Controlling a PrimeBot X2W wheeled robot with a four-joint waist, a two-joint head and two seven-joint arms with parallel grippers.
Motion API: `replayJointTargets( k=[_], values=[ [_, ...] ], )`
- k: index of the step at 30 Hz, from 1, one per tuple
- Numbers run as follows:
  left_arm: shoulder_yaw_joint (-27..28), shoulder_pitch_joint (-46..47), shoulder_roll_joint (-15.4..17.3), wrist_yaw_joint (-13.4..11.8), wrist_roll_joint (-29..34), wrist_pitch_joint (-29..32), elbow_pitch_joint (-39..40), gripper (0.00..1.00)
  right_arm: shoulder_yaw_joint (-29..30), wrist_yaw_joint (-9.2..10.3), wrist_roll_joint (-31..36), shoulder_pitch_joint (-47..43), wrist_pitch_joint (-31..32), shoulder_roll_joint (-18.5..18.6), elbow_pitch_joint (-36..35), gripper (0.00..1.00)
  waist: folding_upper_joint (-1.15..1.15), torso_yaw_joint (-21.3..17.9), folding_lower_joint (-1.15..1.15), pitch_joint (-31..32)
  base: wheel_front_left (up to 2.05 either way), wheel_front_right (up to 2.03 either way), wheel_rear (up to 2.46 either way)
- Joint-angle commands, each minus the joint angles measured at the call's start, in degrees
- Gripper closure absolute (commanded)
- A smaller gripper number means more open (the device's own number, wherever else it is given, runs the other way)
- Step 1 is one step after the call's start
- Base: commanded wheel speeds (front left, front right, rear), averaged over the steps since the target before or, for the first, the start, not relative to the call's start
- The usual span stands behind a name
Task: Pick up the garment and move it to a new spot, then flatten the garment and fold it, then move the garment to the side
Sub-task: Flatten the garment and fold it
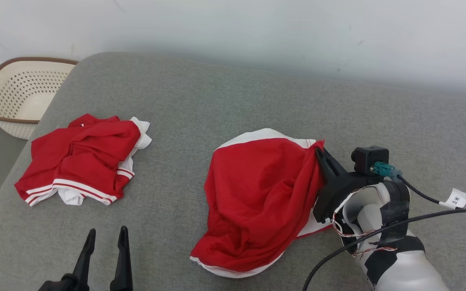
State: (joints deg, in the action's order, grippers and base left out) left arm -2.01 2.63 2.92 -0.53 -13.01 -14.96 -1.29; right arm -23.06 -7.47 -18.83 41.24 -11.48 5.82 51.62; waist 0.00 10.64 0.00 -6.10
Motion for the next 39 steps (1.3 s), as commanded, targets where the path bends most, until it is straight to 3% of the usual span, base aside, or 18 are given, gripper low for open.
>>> replayJointTargets(
  k=[1, 2, 3, 4, 5, 10, 25, 32, 39],
  values=[
    [-0.01, 0.43, -0.03, 0.25, -0.31, -0.26, -0.22, 0.0, 0.17, -0.05, 1.05, 1.16, -1.11, -0.13, 1.86, 1.0, 0.0, 0.49, 0.0, 0.1, 0.0, 0.0, 0.0],
    [-0.05, 0.37, -0.02, 0.27, -0.29, -0.26, -0.32, 0.0, 0.31, -0.05, 1.2, 1.63, -1.71, -0.36, 3.32, 1.0, 0.0, 0.55, 0.0, 0.16, 0.0, 0.0, 0.0],
    [-0.06, 0.31, -0.03, 0.28, -0.28, -0.26, -0.4, 0.0, 0.48, -0.05, 1.52, 2.01, -2.35, -0.57, 4.32, 0.62, 0.0, 0.54, 0.0, 0.21, 0.0, 0.0, 0.0],
    [0.03, 0.24, -0.03, 0.24, -0.29, -0.26, -0.48, 0.0, 0.59, -0.05, 1.61, 2.22, -2.78, -0.79, 5.1, 0.13, 0.0, 0.45, 0.0, 0.27, 0.0, 0.0, 0.0],
    [0.17, 0.12, -0.02, 0.17, -0.32, -0.26, -0.53, 0.0, 0.7, -0.05, 1.56, 2.38, -3.11, -0.95, 5.72, 0.0, 0.0, 0.26, 0.0, 0.36, 0.0, 0.0, 0.0],
    [0.52, -0.45, -0.03, 0.09, -0.33, -0.26, -0.67, 0.0, 2.0, -0.05, -0.26, 1.91, -3.77, -1.38, 4.96, 0.0, 0.0, -0.95, 0.0, 0.85, 0.0, 0.0, 0.0],
    [0.72, -1.94, -0.02, -0.48, -0.34, -0.26, 0.56, 0.0, 3.9, -0.05, -1.94, -15.24, -3.75, 3.94, -17.58, 0.0, 0.0, -5.34, 0.0, 2.02, 0.0, 0.0, 0.0],
    [0.62, -2.36, -0.03, -0.29, -0.48, -0.26, 0.67, 0.0, 0.56, -0.05, -3.11, -20.99, -2.38, 5.88, -18.28, 0.0, 0.0, -5.25, 0.0, 1.99, 0.0, 0.0, 0.0],
    [0.01, -1.43, -0.03, -0.33, -0.82, -0.26, 0.25, 0.0, -2.75, -0.05, -3.51, -18.78, 0.32, 7.06, -16.14, 0.0, 0.0, -4.06, 0.0, 1.69, 0.0, 0.0, 0.0]
  ],
)
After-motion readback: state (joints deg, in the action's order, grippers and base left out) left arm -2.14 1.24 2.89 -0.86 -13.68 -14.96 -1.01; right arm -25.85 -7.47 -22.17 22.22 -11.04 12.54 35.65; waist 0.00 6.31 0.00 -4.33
